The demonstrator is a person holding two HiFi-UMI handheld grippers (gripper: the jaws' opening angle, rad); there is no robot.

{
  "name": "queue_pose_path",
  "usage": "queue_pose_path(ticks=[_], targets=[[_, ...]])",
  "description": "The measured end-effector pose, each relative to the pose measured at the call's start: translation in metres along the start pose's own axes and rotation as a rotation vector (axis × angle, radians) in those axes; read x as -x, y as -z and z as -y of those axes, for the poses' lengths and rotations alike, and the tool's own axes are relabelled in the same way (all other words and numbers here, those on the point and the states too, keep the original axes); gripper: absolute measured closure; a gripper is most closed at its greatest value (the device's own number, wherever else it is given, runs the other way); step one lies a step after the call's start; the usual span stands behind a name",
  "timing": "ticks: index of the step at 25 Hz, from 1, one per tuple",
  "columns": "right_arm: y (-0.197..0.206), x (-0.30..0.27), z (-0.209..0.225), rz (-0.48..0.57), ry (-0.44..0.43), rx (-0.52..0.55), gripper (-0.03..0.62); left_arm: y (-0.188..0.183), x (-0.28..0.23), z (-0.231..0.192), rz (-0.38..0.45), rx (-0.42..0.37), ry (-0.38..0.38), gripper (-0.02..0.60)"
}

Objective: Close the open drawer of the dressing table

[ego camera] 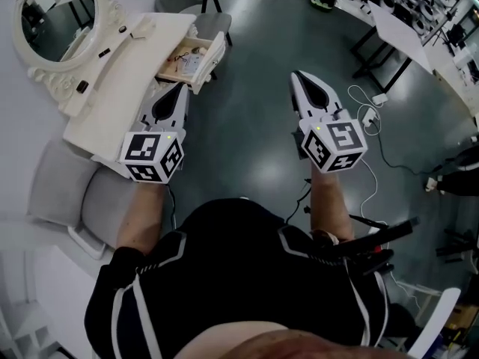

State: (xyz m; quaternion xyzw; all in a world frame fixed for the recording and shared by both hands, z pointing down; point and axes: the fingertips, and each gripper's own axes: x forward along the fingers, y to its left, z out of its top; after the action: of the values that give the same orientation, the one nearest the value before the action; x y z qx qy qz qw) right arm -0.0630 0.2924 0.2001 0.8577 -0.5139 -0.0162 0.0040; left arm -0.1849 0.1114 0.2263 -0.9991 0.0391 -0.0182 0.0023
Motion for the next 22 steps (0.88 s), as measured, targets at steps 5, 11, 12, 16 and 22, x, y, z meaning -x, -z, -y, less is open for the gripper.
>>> queue_pose_path(ticks=[5, 11, 12, 16, 22], targets=[[0.005, -0.006, 0.03, -0.001, -0.026, -0.004, 0.589, 0.005, -0.028, 0.008, -0.017, -0.007, -0.028, 0.578], [0.012, -0.021, 0.058, 0.039, -0.016, -0.034, 0.589, 0.012, -0.051, 0.005, -0.019, 0.005, -0.057, 0.578], [0.014, -0.026, 0.061, 0.041, -0.016, -0.04, 0.589, 0.013, -0.054, 0.001, -0.017, 0.011, -0.061, 0.578], [0.022, -0.055, 0.062, 0.011, -0.038, -0.026, 0.589, 0.02, -0.073, -0.018, -0.026, 0.015, -0.066, 0.578], [0.026, -0.11, 0.063, -0.012, -0.039, -0.018, 0.589, 0.025, -0.105, -0.061, -0.013, 0.022, -0.062, 0.578]])
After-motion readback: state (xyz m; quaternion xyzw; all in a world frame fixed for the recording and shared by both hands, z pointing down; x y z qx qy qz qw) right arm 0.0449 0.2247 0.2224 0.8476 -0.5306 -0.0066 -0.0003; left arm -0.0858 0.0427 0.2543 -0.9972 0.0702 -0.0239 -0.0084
